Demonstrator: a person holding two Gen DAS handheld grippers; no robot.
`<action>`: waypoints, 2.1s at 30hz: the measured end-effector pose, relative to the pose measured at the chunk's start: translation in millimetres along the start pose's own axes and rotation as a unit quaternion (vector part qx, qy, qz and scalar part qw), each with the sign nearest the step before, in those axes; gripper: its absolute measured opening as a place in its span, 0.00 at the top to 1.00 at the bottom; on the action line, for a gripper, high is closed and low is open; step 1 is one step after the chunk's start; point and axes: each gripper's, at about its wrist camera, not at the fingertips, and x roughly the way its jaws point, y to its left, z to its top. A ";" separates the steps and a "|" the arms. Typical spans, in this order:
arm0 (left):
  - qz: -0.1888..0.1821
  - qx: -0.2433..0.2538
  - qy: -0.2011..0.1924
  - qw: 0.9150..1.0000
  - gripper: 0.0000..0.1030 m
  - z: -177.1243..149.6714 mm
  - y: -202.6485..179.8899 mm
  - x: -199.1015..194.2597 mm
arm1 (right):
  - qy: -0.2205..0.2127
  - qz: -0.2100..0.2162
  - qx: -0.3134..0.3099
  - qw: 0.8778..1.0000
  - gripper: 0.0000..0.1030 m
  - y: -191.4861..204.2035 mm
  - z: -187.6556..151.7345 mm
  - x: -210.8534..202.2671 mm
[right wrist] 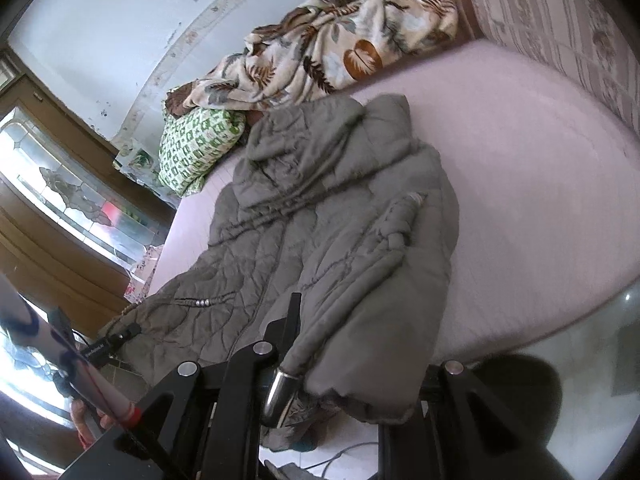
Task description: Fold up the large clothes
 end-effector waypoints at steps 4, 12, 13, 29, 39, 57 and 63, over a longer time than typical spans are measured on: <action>0.023 0.026 -0.026 0.999 0.85 19.8 -18.2 -4.4 | -0.013 0.001 -0.011 1.000 0.84 14.0 19.3 -0.2; 0.058 0.061 -0.063 0.994 0.86 55.2 -41.4 -4.6 | -0.043 -0.011 -0.045 0.998 0.84 44.4 60.6 8.0; 0.062 0.061 -0.067 0.994 0.85 60.6 -42.8 -3.5 | -0.046 -0.012 -0.047 0.998 0.84 46.7 66.1 9.5; 0.098 0.071 -0.091 0.988 0.85 124.9 -56.5 31.2 | -0.071 -0.034 -0.050 0.996 0.84 61.7 146.3 47.8; 0.108 0.072 -0.094 0.987 0.85 175.8 -66.2 68.5 | -0.071 -0.049 -0.040 0.995 0.84 60.2 192.7 82.9; 0.143 0.063 -0.045 0.987 0.85 325.0 -83.7 220.8 | -0.058 -0.124 -0.021 0.990 0.84 48.1 329.9 203.5; 0.189 0.060 0.012 0.980 0.84 332.4 -72.9 314.6 | -0.021 -0.174 -0.001 0.984 0.84 11.5 361.0 265.6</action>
